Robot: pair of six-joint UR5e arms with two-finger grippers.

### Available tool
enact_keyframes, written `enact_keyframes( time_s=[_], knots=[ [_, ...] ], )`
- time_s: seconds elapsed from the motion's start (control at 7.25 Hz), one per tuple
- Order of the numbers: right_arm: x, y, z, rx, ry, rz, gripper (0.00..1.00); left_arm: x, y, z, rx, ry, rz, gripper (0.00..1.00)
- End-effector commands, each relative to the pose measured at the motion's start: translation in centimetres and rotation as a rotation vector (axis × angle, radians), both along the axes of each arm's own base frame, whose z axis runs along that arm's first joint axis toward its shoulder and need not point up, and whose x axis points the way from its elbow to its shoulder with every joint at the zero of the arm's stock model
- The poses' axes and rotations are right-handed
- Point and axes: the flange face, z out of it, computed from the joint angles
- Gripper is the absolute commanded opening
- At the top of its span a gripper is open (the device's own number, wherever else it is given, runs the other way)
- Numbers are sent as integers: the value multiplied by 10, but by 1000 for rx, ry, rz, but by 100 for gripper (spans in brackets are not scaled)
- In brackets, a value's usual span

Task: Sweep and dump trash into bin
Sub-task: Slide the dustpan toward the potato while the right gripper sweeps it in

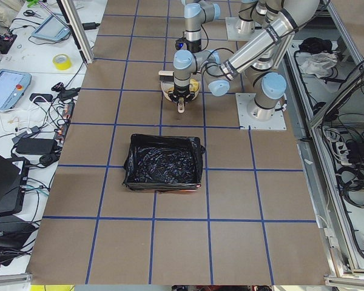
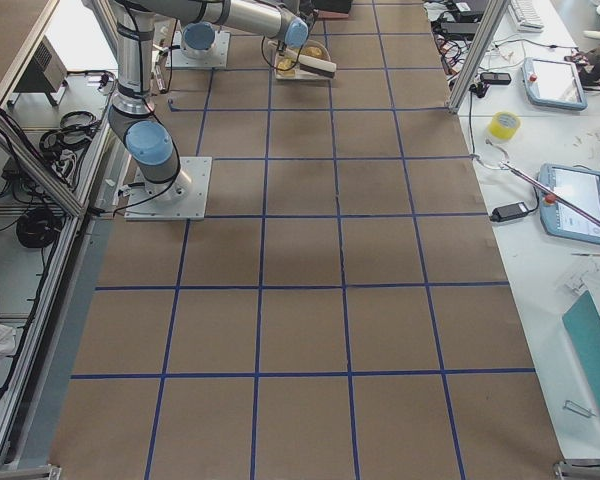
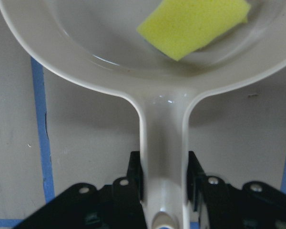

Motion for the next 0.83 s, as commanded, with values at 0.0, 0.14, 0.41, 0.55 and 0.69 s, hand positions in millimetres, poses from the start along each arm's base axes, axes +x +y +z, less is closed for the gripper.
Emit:
enact_keyframes(
  time_s=[0.0,0.14,0.41,0.55,0.69],
  knots=[
    [3,-2,-2,-23,7,60,0,1,-3,4,-11,-1,0,6],
    [-9,-15,-1,-69,56,70,0,7,-11,14,-26,0,1,6],
    [-44,-50,10,-87,73,79,0,43,-19,32,-28,33,67,5],
    [-76,-68,28,-84,84,118,0,86,-21,45,-22,71,113,5],
    [-116,-89,58,-80,90,130,0,126,-22,61,-15,101,117,5]
  ],
)
